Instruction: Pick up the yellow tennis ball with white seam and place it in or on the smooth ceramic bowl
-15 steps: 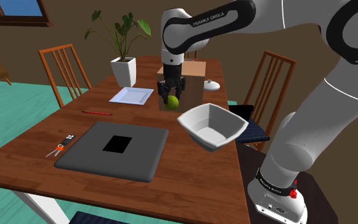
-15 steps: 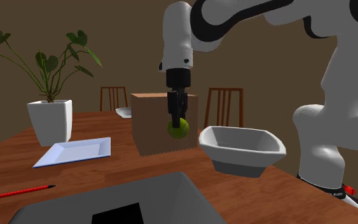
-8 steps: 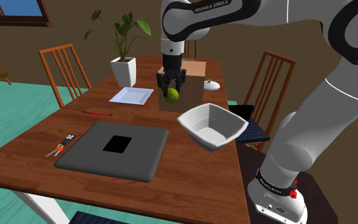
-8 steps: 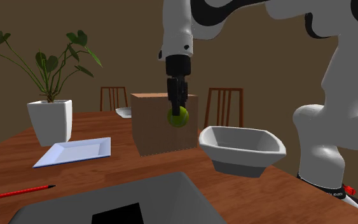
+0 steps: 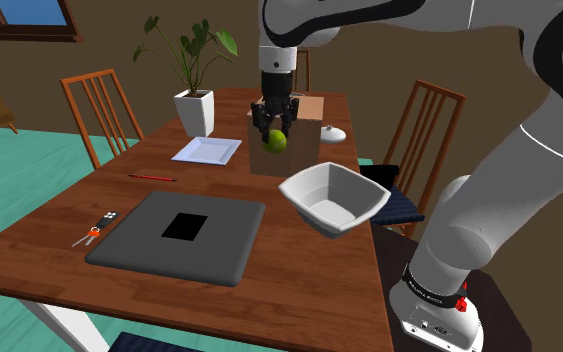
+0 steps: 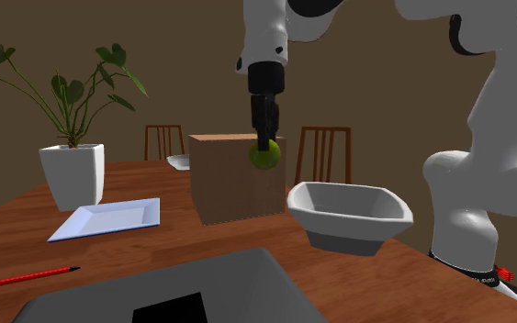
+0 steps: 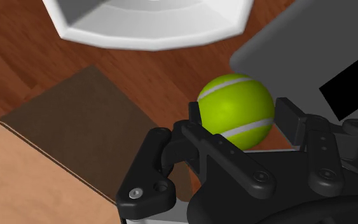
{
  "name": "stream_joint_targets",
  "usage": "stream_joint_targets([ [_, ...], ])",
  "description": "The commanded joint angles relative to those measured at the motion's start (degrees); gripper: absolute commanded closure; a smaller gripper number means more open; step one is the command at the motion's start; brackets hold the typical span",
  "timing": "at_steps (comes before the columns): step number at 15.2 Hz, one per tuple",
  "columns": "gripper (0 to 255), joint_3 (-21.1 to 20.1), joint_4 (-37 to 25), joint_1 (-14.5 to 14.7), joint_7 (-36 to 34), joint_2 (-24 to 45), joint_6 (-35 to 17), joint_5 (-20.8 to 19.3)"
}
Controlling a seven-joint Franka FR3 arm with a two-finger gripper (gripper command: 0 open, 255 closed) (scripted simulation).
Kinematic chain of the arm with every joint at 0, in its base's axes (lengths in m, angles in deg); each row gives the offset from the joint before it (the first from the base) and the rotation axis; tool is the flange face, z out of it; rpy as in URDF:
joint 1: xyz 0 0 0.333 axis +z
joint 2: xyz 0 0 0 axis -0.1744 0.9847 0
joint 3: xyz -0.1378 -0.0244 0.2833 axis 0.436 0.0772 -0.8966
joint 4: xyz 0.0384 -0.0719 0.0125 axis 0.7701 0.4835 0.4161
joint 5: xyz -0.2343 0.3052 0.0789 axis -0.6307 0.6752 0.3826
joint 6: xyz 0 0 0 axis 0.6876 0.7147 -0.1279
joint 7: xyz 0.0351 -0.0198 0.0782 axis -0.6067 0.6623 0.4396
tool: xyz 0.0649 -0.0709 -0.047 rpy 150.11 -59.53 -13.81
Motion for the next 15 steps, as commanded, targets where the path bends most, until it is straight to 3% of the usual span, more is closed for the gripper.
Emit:
stream_joint_targets([
  [1,255,0.46,2.7,-0.13,0.59,-3.59,0.91,0.12],
  [12,255,3.95,19.81,-0.67,3.68,-30.3,10.84,-0.77],
  [15,255,3.88,22.49,-0.68,3.85,-30.9,8.77,-0.71],
])
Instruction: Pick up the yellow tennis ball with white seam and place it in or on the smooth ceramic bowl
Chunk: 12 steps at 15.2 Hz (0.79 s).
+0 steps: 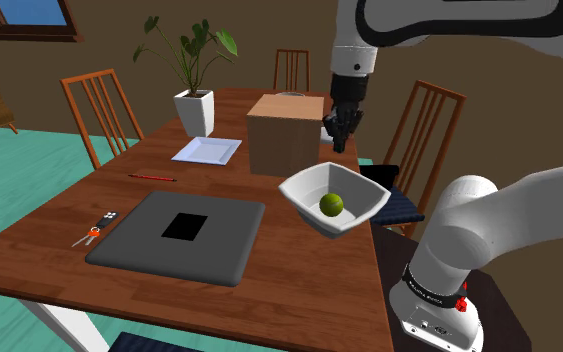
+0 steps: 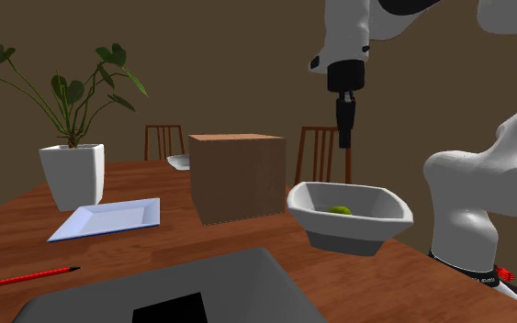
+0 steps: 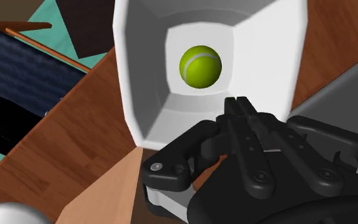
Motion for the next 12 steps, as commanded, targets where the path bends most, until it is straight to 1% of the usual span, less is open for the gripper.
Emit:
stream_joint_targets([
  [1,255,-0.07,2.01,0.02,0.07,-0.82,-1.17,0.06],
  [2,255,-0.02,1.11,0.0,0.06,-0.43,-0.66,0.02],
  [3,0,-0.02,1.11,0.0,0.06,-0.43,-0.66,0.02],
  [8,0,-2.39,14.58,1.92,3.84,-6.52,-12.13,-2.56],
  [12,0,-4.3,24.69,3.14,6.67,-9.87,-22.21,-4.49],
])
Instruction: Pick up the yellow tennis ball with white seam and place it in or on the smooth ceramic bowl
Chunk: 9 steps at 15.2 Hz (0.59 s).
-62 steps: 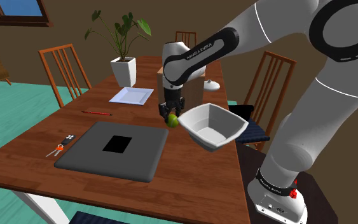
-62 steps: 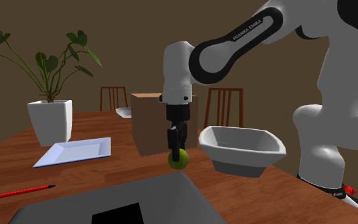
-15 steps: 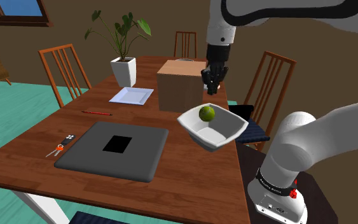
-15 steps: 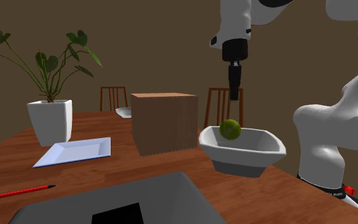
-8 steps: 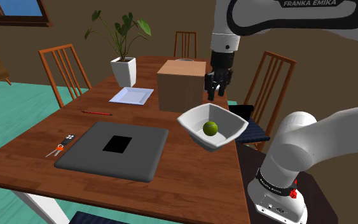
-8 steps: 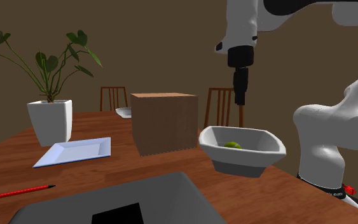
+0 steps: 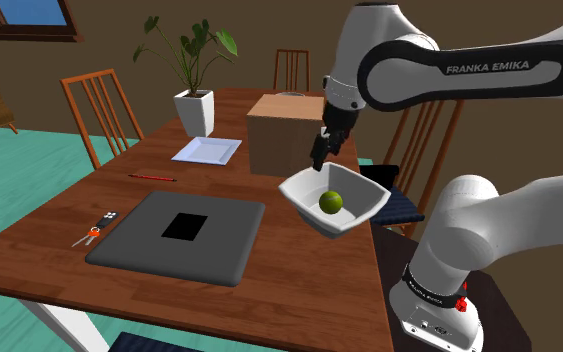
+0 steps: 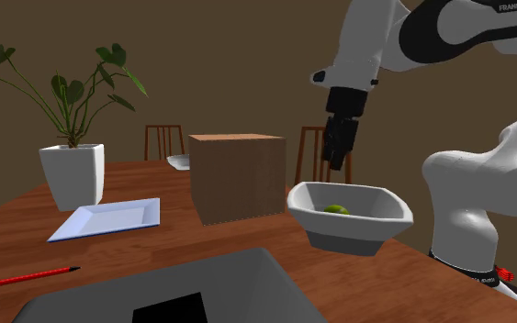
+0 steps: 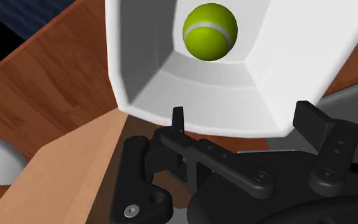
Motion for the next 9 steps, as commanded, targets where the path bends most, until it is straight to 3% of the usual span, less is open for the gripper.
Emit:
stream_joint_targets([
  [1,0,-1.05,12.98,1.18,0.98,-3.79,-5.11,-0.58],
  [2,0,-0.84,-0.01,0.25,0.46,-0.24,-3.53,-0.31],
  [9,0,6.57,4.53,0.57,8.26,5.35,-2.49,1.81],
])
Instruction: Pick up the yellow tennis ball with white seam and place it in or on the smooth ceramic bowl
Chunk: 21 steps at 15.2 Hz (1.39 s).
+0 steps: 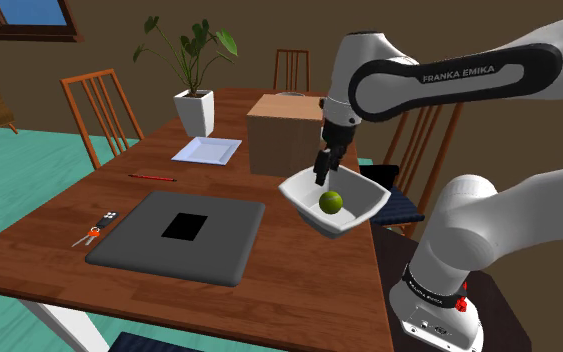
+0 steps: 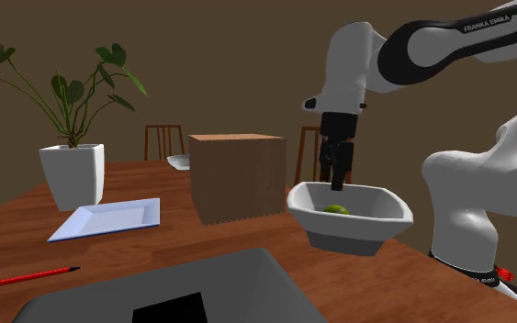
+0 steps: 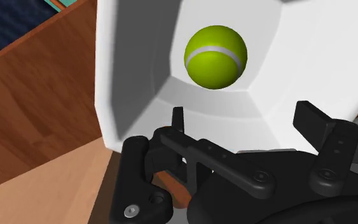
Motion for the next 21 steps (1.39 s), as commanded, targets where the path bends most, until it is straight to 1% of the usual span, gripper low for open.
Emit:
stream_joint_targets([
  [1,0,2.77,1.33,-0.06,2.96,2.45,0.2,0.36],
  [3,0,4.66,2.41,-0.06,5.05,4.28,0.47,0.69],
  [11,0,4.45,7.19,0.38,5.22,6.43,-6.48,1.2],
  [18,0,4.4,7.19,0.33,5.25,6.43,-6.48,1.24],
  [19,255,4.39,7.18,0.34,5.25,6.49,-6.53,1.25],
  [21,255,4.42,7.03,0.33,5.28,6.6,-6.49,1.23],
])
